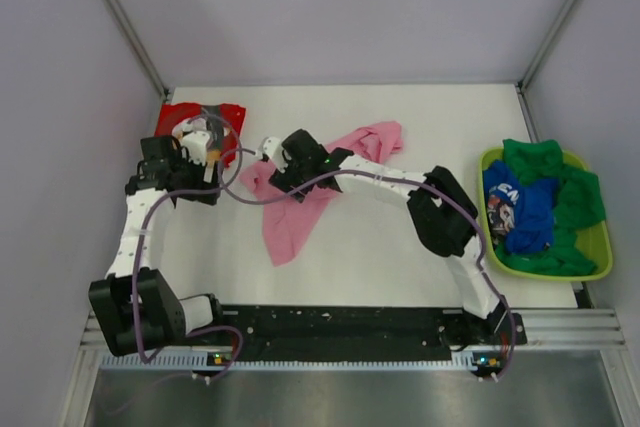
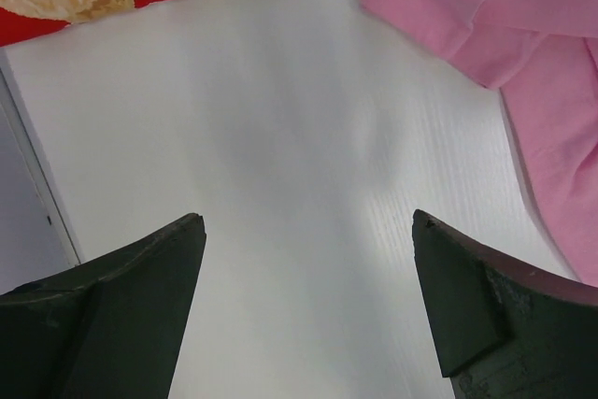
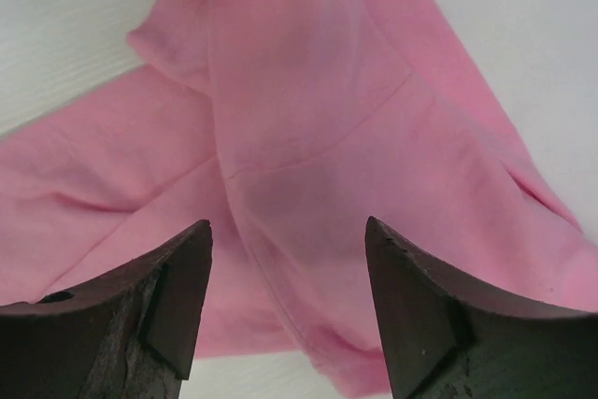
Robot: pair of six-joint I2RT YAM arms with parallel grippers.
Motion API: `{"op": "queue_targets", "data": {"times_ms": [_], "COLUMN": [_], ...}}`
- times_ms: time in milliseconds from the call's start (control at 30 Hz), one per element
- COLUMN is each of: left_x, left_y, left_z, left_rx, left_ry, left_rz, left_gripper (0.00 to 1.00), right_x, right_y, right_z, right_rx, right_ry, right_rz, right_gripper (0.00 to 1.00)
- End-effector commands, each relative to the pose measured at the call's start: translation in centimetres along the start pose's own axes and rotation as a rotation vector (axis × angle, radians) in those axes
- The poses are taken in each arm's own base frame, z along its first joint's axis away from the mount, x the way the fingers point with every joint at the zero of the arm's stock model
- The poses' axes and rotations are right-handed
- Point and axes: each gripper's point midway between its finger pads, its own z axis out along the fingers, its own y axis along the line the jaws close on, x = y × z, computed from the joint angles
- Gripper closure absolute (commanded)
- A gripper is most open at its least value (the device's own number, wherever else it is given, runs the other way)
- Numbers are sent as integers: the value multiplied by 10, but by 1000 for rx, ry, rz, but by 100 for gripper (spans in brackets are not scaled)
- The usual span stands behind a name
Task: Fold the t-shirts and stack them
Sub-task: Move the tshirt to the center of the board, then flatten out the tshirt
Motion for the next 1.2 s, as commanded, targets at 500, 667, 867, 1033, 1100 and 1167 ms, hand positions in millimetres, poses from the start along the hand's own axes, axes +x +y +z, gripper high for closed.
{"op": "queue_targets", "data": {"times_ms": [500, 667, 867, 1033, 1100, 1167], "left_x": [31, 84, 105, 107, 104, 99], "left_y": [-122, -186, -208, -205, -194, -189], "left_z": [-48, -28, 9, 50, 62, 68], "left_rx": [598, 715, 656, 508, 423, 377], "left_ry": [-89, 63, 121, 162, 196, 194], "left_rz": [357, 611, 806, 885, 870, 868], "left_gripper": [26, 19, 11, 11, 12, 15], "right_x": [-34, -59, -68, -68, -67, -64], "right_y": [-61, -80, -90, -92, -94, -95], "right_z": [6, -48, -84, -94, -98, -103], "right_rx": [242, 184, 73, 81, 83, 82], "right_ry": [-74, -197, -296, -305, -309, -309], "right_rz": [60, 213, 340, 347, 348, 348], "right_gripper": [100, 100, 100, 100, 100, 100]}}
